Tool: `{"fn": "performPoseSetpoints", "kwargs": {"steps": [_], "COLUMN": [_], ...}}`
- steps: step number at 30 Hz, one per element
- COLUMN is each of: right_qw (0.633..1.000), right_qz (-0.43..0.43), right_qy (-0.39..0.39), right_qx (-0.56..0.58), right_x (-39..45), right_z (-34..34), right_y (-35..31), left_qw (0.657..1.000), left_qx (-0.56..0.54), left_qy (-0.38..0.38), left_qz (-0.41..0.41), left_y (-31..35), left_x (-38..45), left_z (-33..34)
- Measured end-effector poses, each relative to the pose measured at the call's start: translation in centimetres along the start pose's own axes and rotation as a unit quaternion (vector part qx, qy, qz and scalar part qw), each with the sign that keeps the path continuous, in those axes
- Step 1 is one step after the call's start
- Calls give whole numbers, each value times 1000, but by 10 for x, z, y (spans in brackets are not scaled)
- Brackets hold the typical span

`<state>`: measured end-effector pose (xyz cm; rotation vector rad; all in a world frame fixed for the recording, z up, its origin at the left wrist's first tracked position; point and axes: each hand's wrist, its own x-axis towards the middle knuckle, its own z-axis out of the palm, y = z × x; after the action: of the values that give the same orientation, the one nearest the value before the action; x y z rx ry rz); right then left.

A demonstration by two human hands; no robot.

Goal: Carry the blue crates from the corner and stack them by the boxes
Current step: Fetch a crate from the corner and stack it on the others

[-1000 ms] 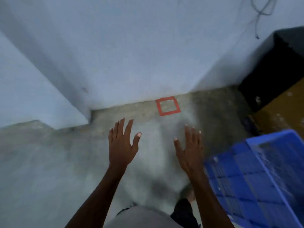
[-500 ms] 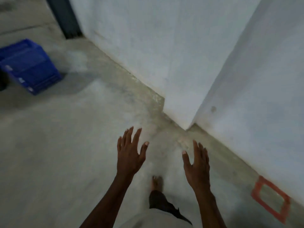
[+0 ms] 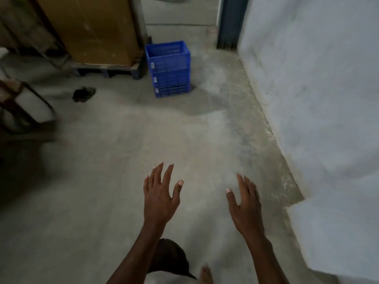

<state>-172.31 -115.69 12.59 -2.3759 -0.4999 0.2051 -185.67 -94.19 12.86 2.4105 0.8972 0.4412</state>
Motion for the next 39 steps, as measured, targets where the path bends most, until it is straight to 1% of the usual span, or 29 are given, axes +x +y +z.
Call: {"fn": "performPoseSetpoints", "kwargs": {"steps": [4,7,9,11,13,16,19,23,27,30,33,39], "right_qw": [999,998,998,999,999,999,999,998,998,997,996,994], "right_qz": [-42,-54,-46,-37,-27,-14,-18,-20,-29,-60,-72,-96], "right_qy": [-32,-43,-36,-25,-30,-27,-25,-23,-38,-40,-47,-55], "right_qx": [-7,-14,-9,12,21,33,44,47,36,25,8,9], "right_x": [116,203,259,305,351,419,493,606,721,803,884,1022], "right_z": [45,80,96,109,116,122,136,162,178,185,194,236], "right_y": [-37,-63,-82,-103,-126,-157,-176,-187,-204,-223,-244,-279], "left_qw": [998,998,998,999,1000,1000,1000,999,999,999,998,997], "left_qx": [7,10,6,6,16,15,15,27,29,24,21,13], "left_qy": [13,17,11,3,-7,-9,-1,-3,8,20,28,36], "left_qz": [-55,-61,-55,-31,-8,6,13,18,-10,-22,-43,-70], "left_y": [-36,-59,-64,-66,-63,-59,-59,-70,-72,-65,-63,-84], "left_x": [94,177,238,297,359,447,529,635,736,807,876,1008], "left_z": [8,21,25,26,24,20,25,50,68,76,83,107]}}
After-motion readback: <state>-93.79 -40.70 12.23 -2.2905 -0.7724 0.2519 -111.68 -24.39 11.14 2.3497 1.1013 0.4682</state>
